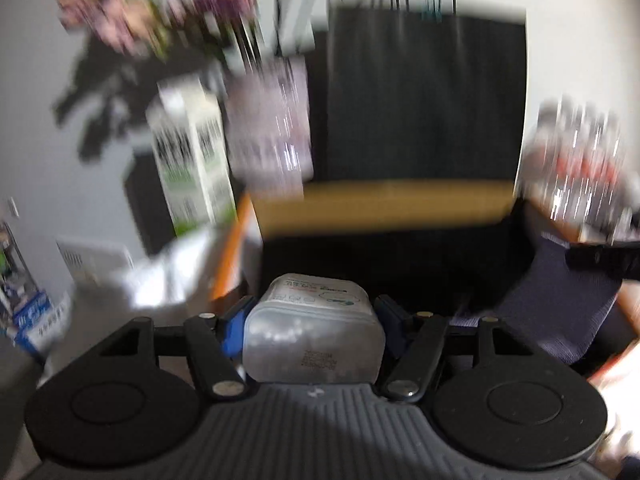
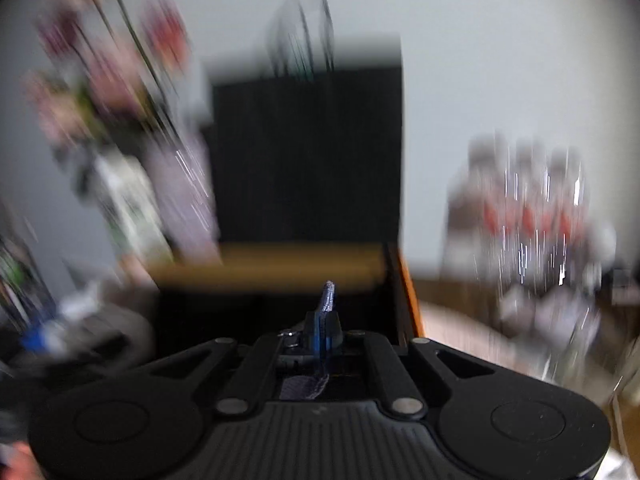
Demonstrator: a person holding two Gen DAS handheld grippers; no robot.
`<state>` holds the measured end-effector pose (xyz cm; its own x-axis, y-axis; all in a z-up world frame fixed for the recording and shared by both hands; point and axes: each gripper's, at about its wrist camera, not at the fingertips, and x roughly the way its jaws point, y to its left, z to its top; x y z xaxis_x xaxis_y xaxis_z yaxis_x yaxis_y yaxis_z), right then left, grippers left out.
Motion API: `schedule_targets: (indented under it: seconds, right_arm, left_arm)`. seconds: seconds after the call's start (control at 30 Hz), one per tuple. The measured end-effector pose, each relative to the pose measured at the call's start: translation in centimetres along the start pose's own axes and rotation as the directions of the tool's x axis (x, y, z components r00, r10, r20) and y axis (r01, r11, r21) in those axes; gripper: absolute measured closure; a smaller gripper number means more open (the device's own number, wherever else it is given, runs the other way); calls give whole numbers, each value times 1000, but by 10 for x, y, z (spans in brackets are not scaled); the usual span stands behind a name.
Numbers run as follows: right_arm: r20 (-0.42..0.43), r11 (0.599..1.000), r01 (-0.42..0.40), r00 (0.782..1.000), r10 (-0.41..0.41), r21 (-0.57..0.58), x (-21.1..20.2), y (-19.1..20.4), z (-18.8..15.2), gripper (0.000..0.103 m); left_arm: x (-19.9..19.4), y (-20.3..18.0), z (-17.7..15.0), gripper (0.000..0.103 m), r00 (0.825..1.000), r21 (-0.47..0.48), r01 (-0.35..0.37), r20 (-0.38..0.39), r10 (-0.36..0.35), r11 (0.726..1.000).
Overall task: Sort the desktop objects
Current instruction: 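Carry both items over the cardboard box and open both tools to drop them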
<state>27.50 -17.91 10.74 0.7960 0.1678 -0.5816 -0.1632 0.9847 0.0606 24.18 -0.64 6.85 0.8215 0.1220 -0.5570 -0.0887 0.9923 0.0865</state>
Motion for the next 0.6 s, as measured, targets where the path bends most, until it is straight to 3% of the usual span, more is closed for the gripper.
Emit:
schedule_targets:
  seconds: [0.03,0.07,0.1,0.13,0.2,0.23,0.3,0.37,0.47,0.6]
  right_arm:
    - [-57,1000,29,998,-29,1,17,-4,-12,101]
    - [-109,998,56,992,-56,-1,28,-8,-23,98]
    - [-138,997,78,987,-78,-3,32,-13,-32,91]
    - [-147,995,97,984,-98,-12,32,-14,-36,85]
    - [-154,997,74,985,-77,-27,28,-14,-38,58]
    - [-148,999,51,988,-52,-15,22,-14,-35,52]
    - [-127,1000,16,992,-15,5,10,-12,-25,28]
    - [-127,1000,-9,992,8,-11,1,-7,-8,20]
    - [-140,996,-82,987,77,-34,-17,2,13,19]
    - [-112,993,-103,989,97,-49,-49,8,23,16]
  left_arm:
    - [5,0,-5,35,1000,0,-7,-22,7,1000]
    - [5,3,-9,26,1000,3,-3,-21,3,1000]
    - [3,5,-12,16,1000,9,7,-13,-7,1000]
    - [-1,8,-11,14,1000,9,15,-6,-15,1000]
    - [-8,17,0,12,1000,-16,29,-5,-29,999]
    - [-9,21,8,11,999,-34,32,-14,-33,999]
    - [-11,28,27,4,999,-70,13,-45,-16,997]
    - [-16,36,44,4,997,-102,13,-76,-21,995]
    - [-25,49,61,3,992,-146,-3,-128,-16,989]
    - [-50,61,60,1,983,-185,28,-174,-61,982]
